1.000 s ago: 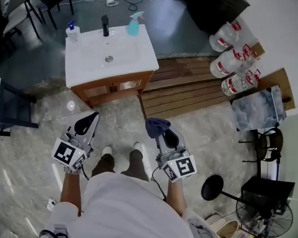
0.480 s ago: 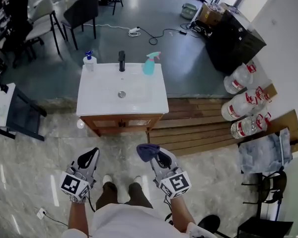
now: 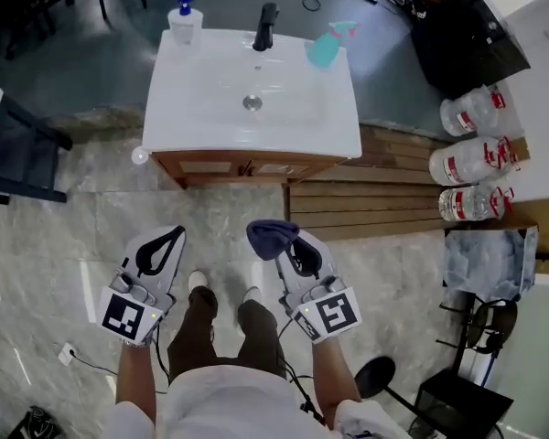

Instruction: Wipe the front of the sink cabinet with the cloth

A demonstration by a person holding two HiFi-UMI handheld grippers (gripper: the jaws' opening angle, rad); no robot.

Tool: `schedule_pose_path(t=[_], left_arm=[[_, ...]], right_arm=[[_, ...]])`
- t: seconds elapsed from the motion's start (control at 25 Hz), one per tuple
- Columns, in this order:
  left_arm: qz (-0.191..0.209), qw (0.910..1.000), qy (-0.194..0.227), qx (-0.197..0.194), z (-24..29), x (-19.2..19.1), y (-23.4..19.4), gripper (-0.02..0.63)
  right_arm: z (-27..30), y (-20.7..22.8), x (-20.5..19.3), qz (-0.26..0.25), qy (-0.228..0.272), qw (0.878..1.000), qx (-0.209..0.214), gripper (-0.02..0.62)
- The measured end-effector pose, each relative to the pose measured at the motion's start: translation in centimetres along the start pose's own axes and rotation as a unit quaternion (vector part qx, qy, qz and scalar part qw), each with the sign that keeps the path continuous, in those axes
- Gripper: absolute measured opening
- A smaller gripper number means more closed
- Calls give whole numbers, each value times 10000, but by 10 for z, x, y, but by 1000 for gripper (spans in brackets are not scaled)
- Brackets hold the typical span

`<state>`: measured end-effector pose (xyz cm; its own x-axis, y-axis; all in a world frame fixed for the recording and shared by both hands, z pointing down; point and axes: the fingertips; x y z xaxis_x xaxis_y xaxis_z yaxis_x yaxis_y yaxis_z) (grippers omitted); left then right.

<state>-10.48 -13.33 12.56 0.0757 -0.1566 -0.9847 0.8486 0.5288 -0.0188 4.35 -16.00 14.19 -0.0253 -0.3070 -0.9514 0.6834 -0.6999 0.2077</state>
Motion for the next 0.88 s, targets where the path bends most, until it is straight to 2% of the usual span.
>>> schedule_pose_path(t=[0.12, 0.28, 0.6, 0.72, 0.88], left_arm=[[-18, 9999, 25, 114, 8, -46, -21, 2], [28, 9993, 139, 333, 28, -126, -40, 2], [281, 9959, 666, 538, 77, -269, -37, 2], [392, 9926, 955, 647, 91, -304, -43, 2], [618, 9866, 1318, 738, 107, -333, -56, 0]], right_arm=[[27, 2, -42, -49, -41, 10000, -10, 60], [58, 20, -107, -332, 18, 9994, 85, 60], [100, 60, -248, -971, 356, 9945, 145, 60], [118, 64, -280, -1198, 624, 9905, 245, 60], [145, 67, -299, -1474, 1028, 9829, 393, 60]])
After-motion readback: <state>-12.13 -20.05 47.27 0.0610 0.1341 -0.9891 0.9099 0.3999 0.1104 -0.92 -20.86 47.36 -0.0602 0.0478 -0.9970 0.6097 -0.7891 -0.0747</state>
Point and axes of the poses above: the fingertips, and each gripper's own axes: z forward along the fingers, y to its right, x out of its top, and after that the axes turned 4 degrees about z, right-handed
